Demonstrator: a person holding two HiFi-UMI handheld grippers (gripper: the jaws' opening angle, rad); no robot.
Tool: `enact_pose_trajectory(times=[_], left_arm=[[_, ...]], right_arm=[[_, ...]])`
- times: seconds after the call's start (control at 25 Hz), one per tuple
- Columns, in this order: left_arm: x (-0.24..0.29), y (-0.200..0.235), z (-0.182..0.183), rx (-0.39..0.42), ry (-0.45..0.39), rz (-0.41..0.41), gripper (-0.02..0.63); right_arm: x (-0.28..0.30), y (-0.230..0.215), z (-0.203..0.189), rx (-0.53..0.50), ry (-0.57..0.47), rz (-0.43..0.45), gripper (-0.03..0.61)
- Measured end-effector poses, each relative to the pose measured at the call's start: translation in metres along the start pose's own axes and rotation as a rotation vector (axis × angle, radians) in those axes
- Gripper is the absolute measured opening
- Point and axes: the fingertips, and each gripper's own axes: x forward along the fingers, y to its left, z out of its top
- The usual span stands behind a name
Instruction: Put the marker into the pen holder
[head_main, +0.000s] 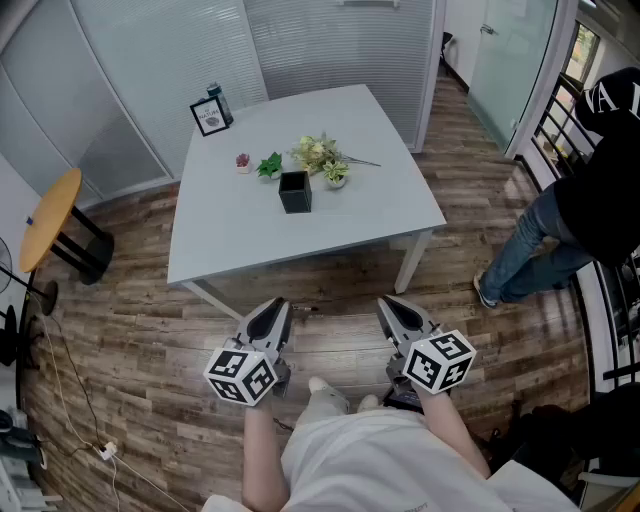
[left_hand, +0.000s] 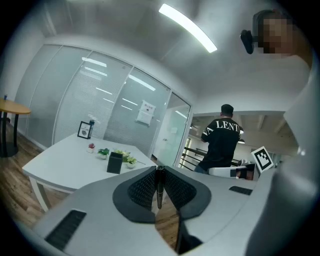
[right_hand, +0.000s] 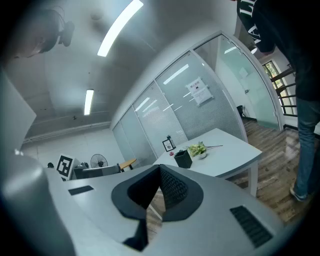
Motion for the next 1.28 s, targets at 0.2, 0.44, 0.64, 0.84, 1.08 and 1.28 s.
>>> enact_pose_trajectory(times=[0.2,0.44,0.64,0.84,1.08,1.28], left_arm=[[-0.003,-0.004,0.0,0.005,0.004,0.012,0.048],[-0.006,0.004,0.003,-0.011,-0.002,0.052,0.048],[-0.006,0.014,-0.002,-0.038,0.004,0.081,0.048],[0.011,0.038,-0.005,-0.081,0.02,0.087,0.048],[0.071,0.103,0.001,-0.16,0.025,0.088,0.048],[0.156,0.169,0.036,-0.174,0.01,0.084,0.048]], right_arm=[[-0.006,-0.004,0.004,0.003,-0.009,0.002,0.015],[-0.006,-0.009,0.005,-0.024,-0.004,-0.01,0.015],[0.0,-0.022,-0.002,-0.002,0.014,-0.041,0.017],[0.033,-0.039,0.003,-0.02,0.034,-0.05,0.016],[0.117,-0.078,0.02,-0.052,0.063,-0.059,0.016],[0.204,-0.119,0.05,-0.034,0.087,-0.075,0.017]])
